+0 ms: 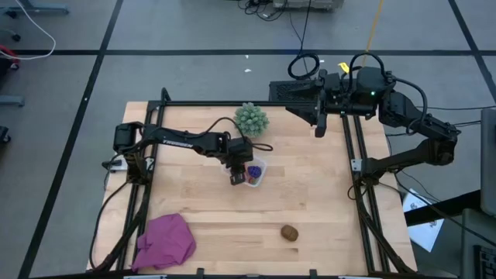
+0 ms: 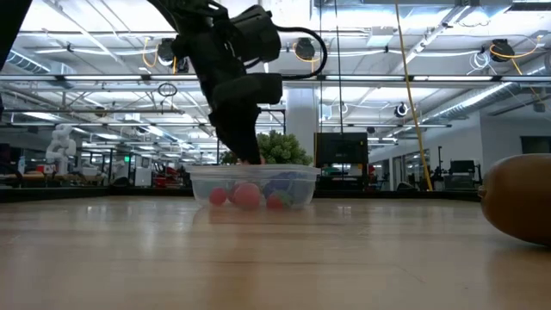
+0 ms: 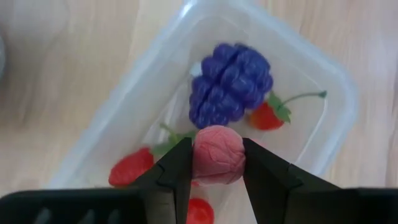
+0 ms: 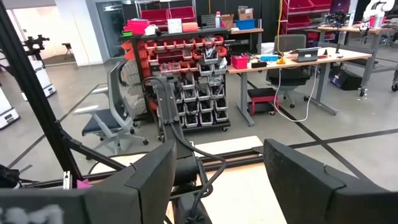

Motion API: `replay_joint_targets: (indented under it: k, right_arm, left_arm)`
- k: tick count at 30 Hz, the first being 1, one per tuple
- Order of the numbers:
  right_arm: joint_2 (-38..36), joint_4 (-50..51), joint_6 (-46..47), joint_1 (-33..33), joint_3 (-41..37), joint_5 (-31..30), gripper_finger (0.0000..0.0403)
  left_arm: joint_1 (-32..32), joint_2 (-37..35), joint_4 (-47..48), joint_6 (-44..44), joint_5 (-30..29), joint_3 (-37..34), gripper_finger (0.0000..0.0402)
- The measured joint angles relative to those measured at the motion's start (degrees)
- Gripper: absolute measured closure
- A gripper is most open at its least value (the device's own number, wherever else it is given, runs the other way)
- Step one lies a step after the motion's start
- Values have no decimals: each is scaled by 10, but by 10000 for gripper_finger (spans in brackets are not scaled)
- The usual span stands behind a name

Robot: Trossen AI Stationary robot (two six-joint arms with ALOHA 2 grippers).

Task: Pick and placing Produce into tupperware
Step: Put the apricot into the transparent bin, then put the kiwi into the transparent bin

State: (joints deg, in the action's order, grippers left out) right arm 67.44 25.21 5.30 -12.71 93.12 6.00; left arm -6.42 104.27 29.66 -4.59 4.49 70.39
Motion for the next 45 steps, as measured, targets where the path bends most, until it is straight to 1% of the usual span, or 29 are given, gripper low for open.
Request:
replay_joint_targets:
  k: [3, 12, 18, 20, 25, 27, 29, 31, 33, 37, 39, 41, 45]
  right_arm:
    - [0, 0, 0, 0, 0, 0, 172]
    - [0, 4, 0, 0, 0, 0, 172]
    - [0, 3, -19, 0, 0, 0, 172]
    - [0, 3, -28, 0, 0, 0, 172]
    - [0, 10, -30, 0, 0, 0, 172]
    - [0, 23, -30, 5, 0, -1, 172]
    - [0, 51, -30, 8, 0, 0, 172]
    - [0, 76, -30, 13, 0, 0, 172]
    - [0, 109, -30, 18, 0, 0, 172]
    - [1, 123, -30, 33, -26, 0, 172]
    - [2, 103, -33, 40, -54, 0, 172]
    - [2, 61, -48, 45, -89, 1, 172]
    - [2, -83, -87, 56, -169, 1, 172]
  left_arm:
    - [-2, 0, 1, -4, 0, 0, 263]
    - [-7, -1, 1, -7, 0, 0, 201]
    - [-8, -11, 13, 16, -10, 5, 185]
    - [-11, -27, 28, 24, -17, 25, 187]
    - [-26, -98, 104, 49, -22, 105, 189]
    - [-30, -133, 148, 57, -43, 141, 188]
    - [-30, -174, 168, 60, -77, 172, 188]
    - [-28, -215, 205, 62, -111, 189, 188]
    - [-23, -260, 212, 60, -136, 199, 186]
    - [-15, -356, 234, 16, -150, 200, 186]
    - [-8, -390, 257, -2, -152, 200, 185]
    - [1, -422, 267, -23, -153, 200, 187]
    - [19, -449, 291, -51, -156, 199, 187]
